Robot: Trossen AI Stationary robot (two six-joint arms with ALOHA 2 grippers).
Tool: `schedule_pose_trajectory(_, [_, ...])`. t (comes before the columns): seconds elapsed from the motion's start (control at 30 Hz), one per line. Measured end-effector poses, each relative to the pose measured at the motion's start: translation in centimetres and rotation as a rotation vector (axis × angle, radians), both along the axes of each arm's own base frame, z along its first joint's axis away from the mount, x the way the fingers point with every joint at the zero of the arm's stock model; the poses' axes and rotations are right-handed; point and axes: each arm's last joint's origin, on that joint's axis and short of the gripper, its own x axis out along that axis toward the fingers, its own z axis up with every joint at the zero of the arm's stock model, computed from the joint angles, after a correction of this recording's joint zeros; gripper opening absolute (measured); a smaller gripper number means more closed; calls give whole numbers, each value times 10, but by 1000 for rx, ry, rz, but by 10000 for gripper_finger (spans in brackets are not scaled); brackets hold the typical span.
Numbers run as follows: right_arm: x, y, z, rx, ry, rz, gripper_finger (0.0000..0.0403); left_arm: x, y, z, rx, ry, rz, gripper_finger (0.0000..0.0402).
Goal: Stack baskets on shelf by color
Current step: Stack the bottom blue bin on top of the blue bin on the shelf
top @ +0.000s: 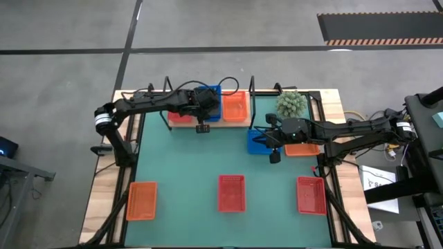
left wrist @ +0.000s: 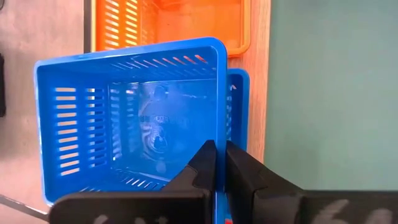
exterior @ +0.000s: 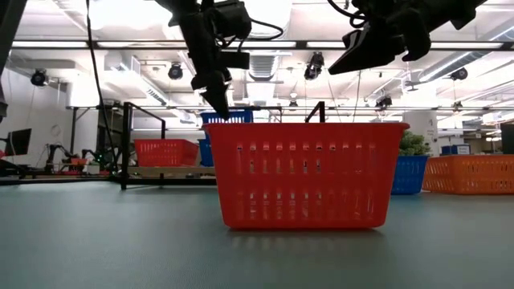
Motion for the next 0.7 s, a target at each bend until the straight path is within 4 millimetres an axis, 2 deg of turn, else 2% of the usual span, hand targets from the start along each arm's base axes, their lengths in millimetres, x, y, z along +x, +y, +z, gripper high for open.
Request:
schedule_pose_trajectory(0.33, [0,0,0,0,0,0,9,0,0,0,-2,0,-1,3])
schedule_pose_trajectory(0.7, [0,0,0,6,1,-3,9,1,0,-1,3,-5,-9,69])
